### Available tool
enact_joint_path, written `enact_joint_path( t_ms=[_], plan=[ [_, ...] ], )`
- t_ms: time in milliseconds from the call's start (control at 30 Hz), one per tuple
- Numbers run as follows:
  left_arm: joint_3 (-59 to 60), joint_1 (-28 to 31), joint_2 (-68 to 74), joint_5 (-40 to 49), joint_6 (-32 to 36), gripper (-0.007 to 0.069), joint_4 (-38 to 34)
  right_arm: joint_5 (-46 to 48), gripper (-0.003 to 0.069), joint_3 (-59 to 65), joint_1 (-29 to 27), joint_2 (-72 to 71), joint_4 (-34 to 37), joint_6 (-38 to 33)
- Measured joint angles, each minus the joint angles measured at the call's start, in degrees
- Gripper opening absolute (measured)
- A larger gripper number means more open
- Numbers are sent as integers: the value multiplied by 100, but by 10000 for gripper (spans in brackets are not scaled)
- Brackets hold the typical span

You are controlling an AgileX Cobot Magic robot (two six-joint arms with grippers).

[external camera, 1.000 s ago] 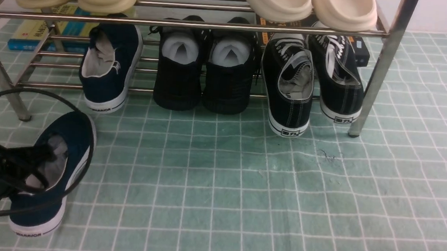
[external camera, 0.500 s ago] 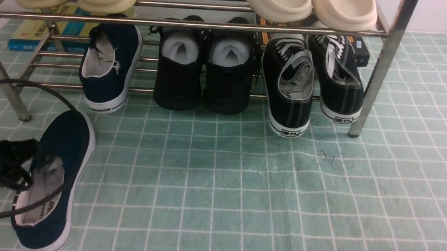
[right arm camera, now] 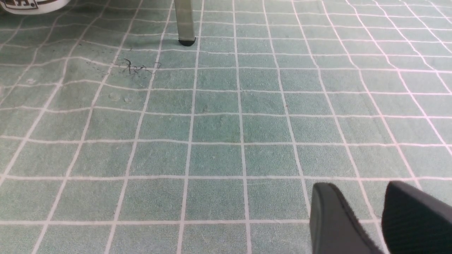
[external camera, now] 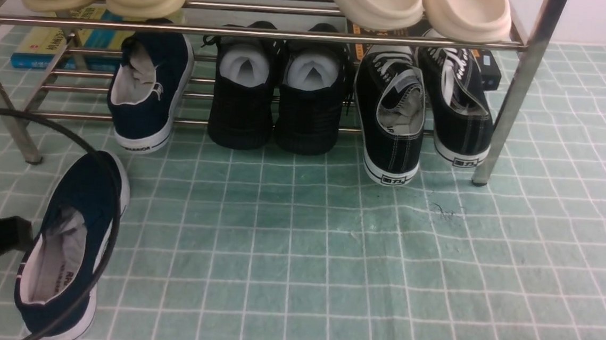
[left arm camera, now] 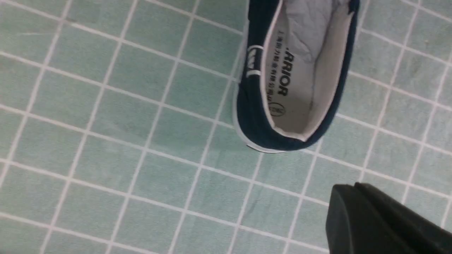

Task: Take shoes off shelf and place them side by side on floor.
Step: 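Grasp the leftmost shoe on the bottom shelf of the shoe rack with the left gripper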

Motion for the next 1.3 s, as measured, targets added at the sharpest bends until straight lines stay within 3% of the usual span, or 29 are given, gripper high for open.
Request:
enact_joint_path(
  t_ms=[167,300,533,567,600,733,1033,1267,1300],
  plan=[
    [-446,0,759,215,433,7,-399,0,239,0,0,0,0,0],
    [-1139,0,1547,-3,342,60,-186,0,239,0,0,0,0,0],
    [-2182,0,2970,-824,-249,336,363,0,239,0,0,0,0,0],
    [-2182,0,3001,-867,-253,336,363,0,239,0,0,0,0,0],
    [-2394,0,3239,-1231,-304,405,385,0,239,0,0,0,0,0],
    [-2709,0,3718,-2006,-351,489,393,0,239,0,0,0,0,0],
    [-2778,0,4410,-3418,-619,485,311,0,239,0,0,0,0,0],
    [-2782,0,4845,-4143,-639,402,92,0,239,0,0,0,0,0],
    [-2782,0,4913,-4220,-639,346,0,0,239,0,0,0,0,0]
  ],
)
